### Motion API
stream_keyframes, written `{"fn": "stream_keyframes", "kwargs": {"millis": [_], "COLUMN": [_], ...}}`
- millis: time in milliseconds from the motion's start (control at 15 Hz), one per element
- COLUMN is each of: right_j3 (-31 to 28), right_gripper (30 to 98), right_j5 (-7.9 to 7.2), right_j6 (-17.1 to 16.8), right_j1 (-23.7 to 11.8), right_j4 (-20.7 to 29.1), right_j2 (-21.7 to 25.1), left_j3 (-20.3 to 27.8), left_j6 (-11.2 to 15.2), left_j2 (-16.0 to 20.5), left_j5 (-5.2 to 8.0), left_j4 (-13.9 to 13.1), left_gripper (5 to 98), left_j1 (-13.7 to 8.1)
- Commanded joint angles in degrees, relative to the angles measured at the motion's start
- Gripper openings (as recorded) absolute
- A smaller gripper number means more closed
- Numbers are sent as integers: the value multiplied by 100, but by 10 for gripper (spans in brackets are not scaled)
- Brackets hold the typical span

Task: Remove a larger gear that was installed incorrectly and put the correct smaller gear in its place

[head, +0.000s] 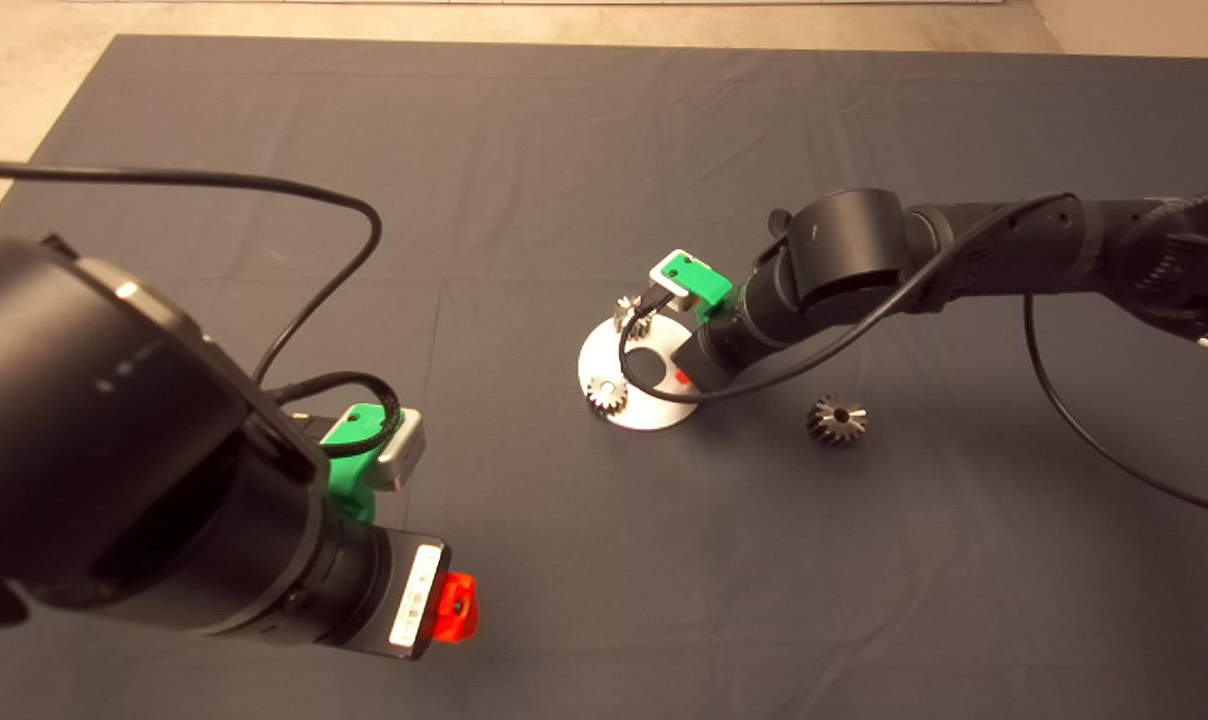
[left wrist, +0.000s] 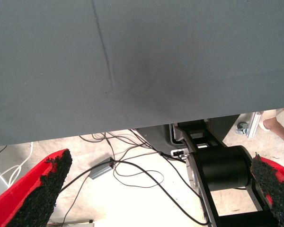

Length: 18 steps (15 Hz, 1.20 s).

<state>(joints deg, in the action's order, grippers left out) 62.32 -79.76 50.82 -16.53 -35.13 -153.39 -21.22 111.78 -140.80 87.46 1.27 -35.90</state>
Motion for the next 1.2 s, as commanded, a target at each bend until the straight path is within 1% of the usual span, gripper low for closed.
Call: {"fn": "stream_keyframes", "kwargs": {"millis": [0, 267, 1133], "right_j3": [-20, -11, -11], "right_gripper": [412, 412, 412], "right_j5": [31, 31, 5], "right_j6": [24, 21, 7], "right_j1": [-114, -114, -123], "right_j4": [-187, -187, -204], "right_j2": [-53, -143, -82], "left_j3": [91, 85, 88], "left_j6": [20, 20, 20], "left_j2": [-5, -5, -5], "left_j5": [755, 755, 755], "left_j4": [-136, -136, -136], "left_gripper": [982, 982, 982], "left_j1": [-84, -84, -84]}}
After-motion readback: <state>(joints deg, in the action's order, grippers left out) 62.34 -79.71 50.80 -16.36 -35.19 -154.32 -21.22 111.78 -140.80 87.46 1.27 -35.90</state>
